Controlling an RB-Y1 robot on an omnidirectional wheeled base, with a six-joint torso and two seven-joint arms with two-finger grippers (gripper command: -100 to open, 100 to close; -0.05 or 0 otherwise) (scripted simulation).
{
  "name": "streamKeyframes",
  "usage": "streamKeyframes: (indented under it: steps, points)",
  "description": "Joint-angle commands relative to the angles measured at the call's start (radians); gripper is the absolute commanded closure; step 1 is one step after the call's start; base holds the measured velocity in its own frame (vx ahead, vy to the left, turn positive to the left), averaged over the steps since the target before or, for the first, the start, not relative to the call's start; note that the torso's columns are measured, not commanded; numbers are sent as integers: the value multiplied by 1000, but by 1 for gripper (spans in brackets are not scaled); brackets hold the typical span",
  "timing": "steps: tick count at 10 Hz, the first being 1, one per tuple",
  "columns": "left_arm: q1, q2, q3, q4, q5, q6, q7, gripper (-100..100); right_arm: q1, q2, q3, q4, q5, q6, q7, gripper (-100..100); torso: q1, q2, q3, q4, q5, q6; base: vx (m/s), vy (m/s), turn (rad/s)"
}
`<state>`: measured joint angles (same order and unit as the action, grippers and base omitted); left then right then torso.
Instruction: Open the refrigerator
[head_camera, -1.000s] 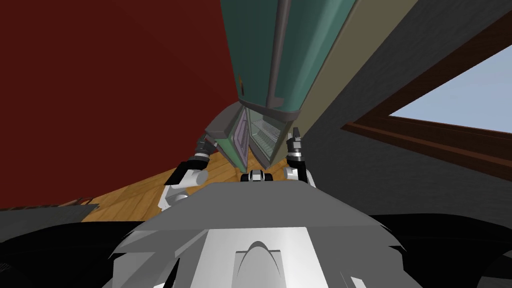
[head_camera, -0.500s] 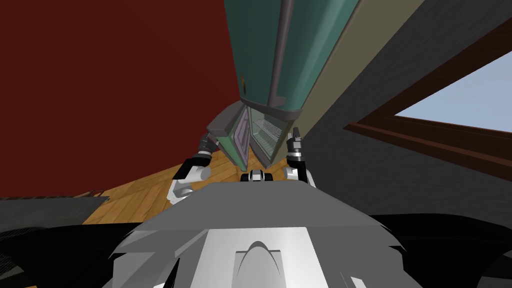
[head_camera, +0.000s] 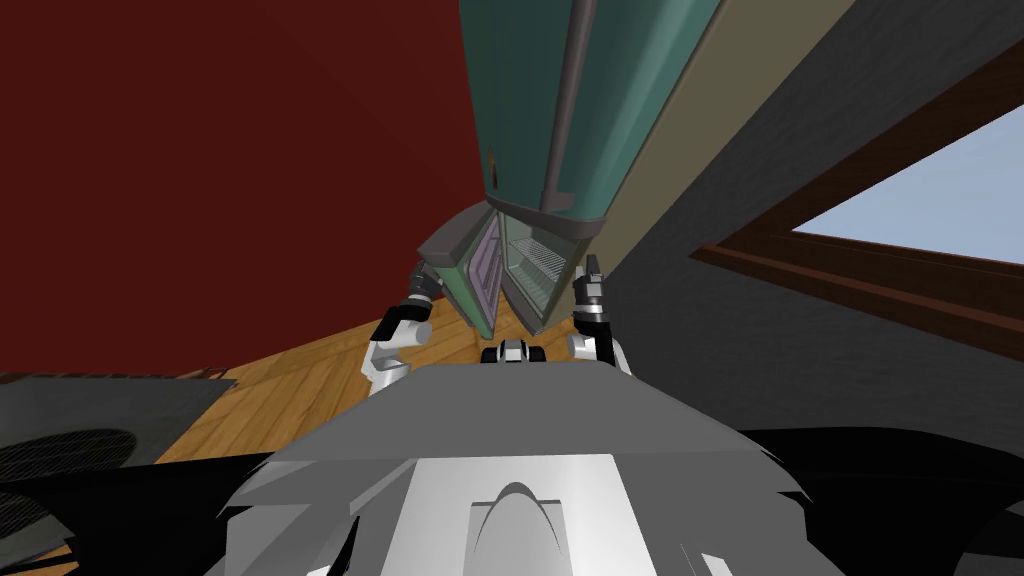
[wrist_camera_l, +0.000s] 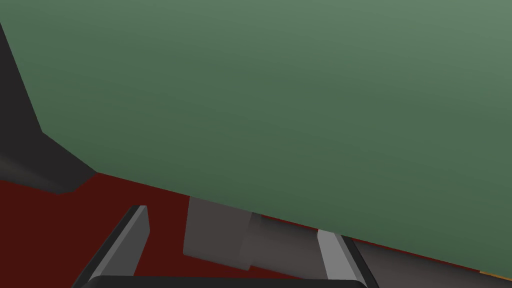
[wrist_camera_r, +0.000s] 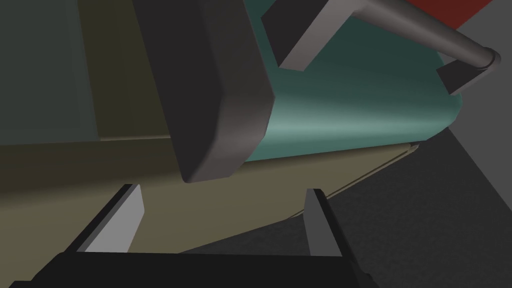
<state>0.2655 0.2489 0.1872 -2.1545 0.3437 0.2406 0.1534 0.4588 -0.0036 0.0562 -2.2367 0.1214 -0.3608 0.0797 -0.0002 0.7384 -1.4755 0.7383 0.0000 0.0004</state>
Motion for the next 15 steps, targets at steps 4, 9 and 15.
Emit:
streamKeyframes:
  steps: [4, 9, 15]
  points:
    - [-116, -12, -19, 137, -26, -35, 4, -100, 0, 0, 0, 0, 0, 0, 0, 0, 2, 2, 1, 0, 0, -1, -43, 14, 70]
    - [-232, -26, -36, 277, -52, -66, 7, -100, 0, 0, 0, 0, 0, 0, 0, 0, 1, -5, -3, -3, 1, 0, -32, -1, 28]
    - [-374, -40, -54, 446, -79, -98, 10, -100, 0, 0, 0, 0, 0, 0, 0, 0, -1, -11, -7, -6, 1, 4, -45, 11, 43]
